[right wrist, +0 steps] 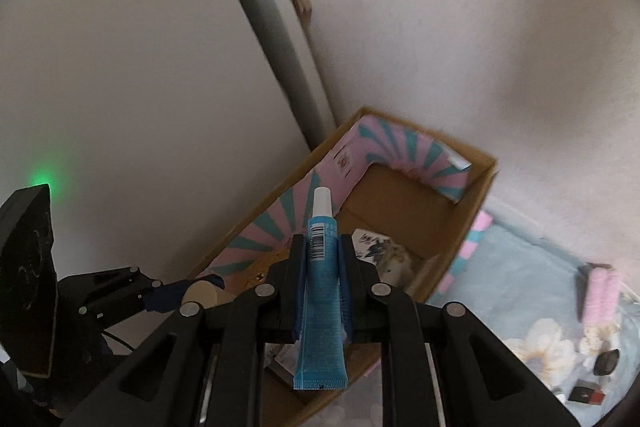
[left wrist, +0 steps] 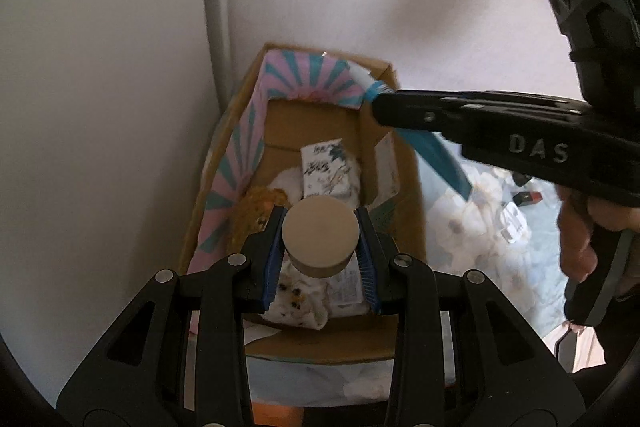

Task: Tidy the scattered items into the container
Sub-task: 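Carry the jar and blue tube into the cardboard box and open both tools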

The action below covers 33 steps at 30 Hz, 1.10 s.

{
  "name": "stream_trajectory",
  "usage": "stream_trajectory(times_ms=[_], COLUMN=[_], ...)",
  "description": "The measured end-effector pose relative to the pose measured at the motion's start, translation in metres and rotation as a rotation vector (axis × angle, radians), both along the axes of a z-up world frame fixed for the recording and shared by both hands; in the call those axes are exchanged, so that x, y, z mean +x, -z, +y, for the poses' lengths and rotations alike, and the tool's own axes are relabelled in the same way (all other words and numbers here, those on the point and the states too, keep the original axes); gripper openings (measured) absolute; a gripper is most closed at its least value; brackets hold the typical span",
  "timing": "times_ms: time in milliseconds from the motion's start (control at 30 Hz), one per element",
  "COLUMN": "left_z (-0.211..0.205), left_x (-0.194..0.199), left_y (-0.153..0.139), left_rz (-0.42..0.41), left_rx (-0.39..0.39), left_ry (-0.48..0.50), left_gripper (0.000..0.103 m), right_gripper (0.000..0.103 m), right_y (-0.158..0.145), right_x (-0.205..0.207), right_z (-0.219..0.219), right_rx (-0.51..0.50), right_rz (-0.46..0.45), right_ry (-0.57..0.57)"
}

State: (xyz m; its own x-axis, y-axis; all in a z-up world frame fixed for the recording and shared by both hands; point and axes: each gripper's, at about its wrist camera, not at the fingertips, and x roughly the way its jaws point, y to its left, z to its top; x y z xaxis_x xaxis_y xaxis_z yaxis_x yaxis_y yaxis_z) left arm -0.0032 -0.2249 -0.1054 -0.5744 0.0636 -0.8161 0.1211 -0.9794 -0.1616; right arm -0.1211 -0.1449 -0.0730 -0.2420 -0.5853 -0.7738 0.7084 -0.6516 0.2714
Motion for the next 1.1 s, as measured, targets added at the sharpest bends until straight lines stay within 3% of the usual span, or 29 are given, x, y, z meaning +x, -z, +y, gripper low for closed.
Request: stream_trajectory(times_ms=[500,533,567,600,633,667,700,733,1100], left_z=[-0.001,-0.001,-0.001,-0.002,-0.001,0.0,0.002,0.004,0.019], left_x=[-0.009,-0.011,-0.013,-0.017,-0.018,-0.018,-0.018,-0.017,-0.012], left_y=[0.04,0.042,0.046,0.05,0.053,0.054,0.054,0.051,0.035], left_rz=[-0.084,-0.095,-0.117,-0.137,-0.155,-0.159,-0.157,-0.145,-0.103], left_rx=[0.013,0.025,0.039,0.043,0.04,0.037,0.03,0.016,-0.017], left_ry=[0.007,0.011,0.008,0.003,0.0,0.003,0.007,0.003,-0.007], left_gripper=[0.03,0.031,0.032,0.034,0.042,0.068,0.088,0.102,0.103], right_gripper=[0.015,0.018,0.034,0.061,0.07,0.073,0.073,0.073,0.073], right_y=[0.028,0.028,0.028,0.028,0.027,0.025,0.024,0.023,0.006], right_x=[-0.024,-0.025,-0.027,-0.029,-0.031,-0.032,-0.033,-0.033,-0.017], right_z=[-0.014,-0.014,-0.014,-0.014,-0.013,-0.009,-0.006,-0.004,0.01], right_rx=[0.033,0.033,0.037,0.037,0.028,0.003,-0.011,-0.016,0.029], right_rz=[-0.045,-0.05,-0.054,-0.057,-0.058,-0.056,-0.058,-0.061,0.0], right_ry=[-0.006,-0.005,-0.001,0.007,0.013,0.027,0.038,0.045,0.022])
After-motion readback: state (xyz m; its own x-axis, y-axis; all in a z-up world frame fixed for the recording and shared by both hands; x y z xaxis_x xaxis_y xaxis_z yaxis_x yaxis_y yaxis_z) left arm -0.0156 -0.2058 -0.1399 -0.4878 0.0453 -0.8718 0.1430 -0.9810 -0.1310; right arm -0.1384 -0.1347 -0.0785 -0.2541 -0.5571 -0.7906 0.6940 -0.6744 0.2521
